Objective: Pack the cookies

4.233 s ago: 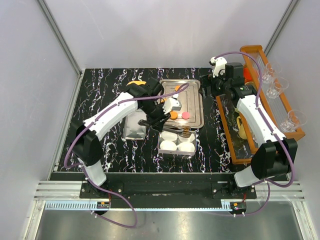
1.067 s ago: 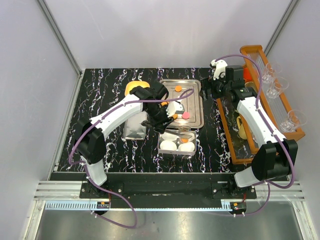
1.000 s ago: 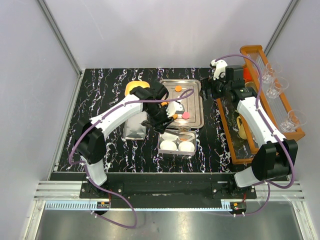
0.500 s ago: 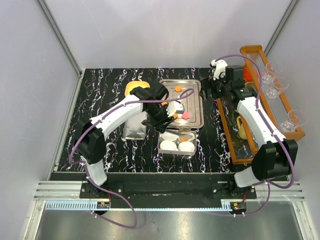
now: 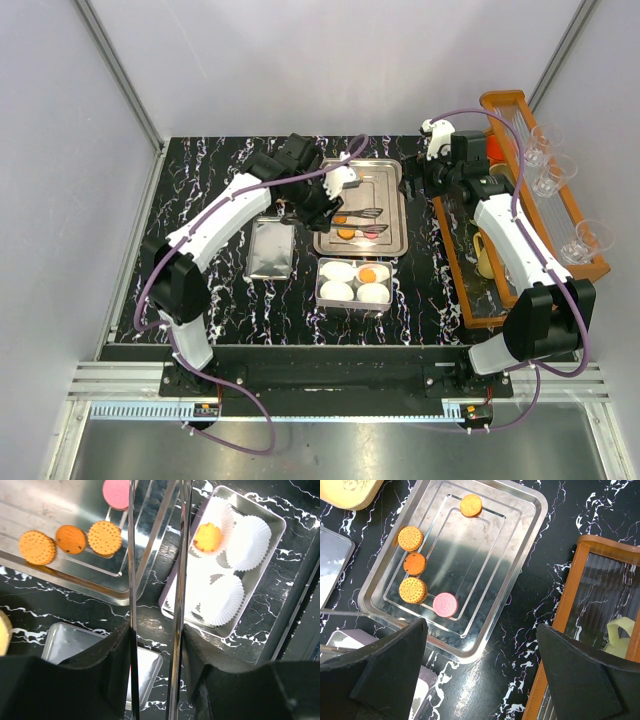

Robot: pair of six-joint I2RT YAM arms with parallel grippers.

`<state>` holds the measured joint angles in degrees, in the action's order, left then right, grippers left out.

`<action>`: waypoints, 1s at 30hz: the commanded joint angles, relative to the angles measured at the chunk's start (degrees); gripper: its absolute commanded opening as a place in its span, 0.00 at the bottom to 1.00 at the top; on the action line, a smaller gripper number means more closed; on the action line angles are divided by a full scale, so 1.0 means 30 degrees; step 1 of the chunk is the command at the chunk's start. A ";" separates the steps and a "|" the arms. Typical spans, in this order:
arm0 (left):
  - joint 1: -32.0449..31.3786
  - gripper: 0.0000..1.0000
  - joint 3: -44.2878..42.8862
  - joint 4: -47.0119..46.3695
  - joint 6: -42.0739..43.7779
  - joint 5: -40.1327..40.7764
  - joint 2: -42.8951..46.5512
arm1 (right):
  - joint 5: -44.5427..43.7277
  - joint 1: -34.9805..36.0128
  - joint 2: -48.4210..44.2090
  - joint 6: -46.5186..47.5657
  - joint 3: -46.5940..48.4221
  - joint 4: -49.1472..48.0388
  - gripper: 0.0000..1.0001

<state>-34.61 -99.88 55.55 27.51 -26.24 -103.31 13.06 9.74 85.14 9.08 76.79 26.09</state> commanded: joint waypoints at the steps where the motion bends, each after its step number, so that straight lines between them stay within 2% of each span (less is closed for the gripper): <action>1: 0.0345 0.44 -0.1307 -0.0879 -0.0205 0.0132 -0.0631 | -0.0046 -0.0052 -0.0549 -0.0127 -0.0139 -0.0756 1.00; 16: 0.0697 0.46 -0.2421 -0.2198 -0.0175 0.0953 -0.4497 | -0.0017 -0.0111 -0.0373 -0.0068 0.0359 -0.0522 1.00; 30: 0.1019 0.47 -0.2158 -0.2696 -0.0116 0.1188 -0.5291 | 0.0129 -0.0111 -0.0315 -0.0039 0.0300 -0.0404 1.00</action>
<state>-32.08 -104.25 49.65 27.09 -23.03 -118.45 13.06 9.74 85.14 9.13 76.47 26.02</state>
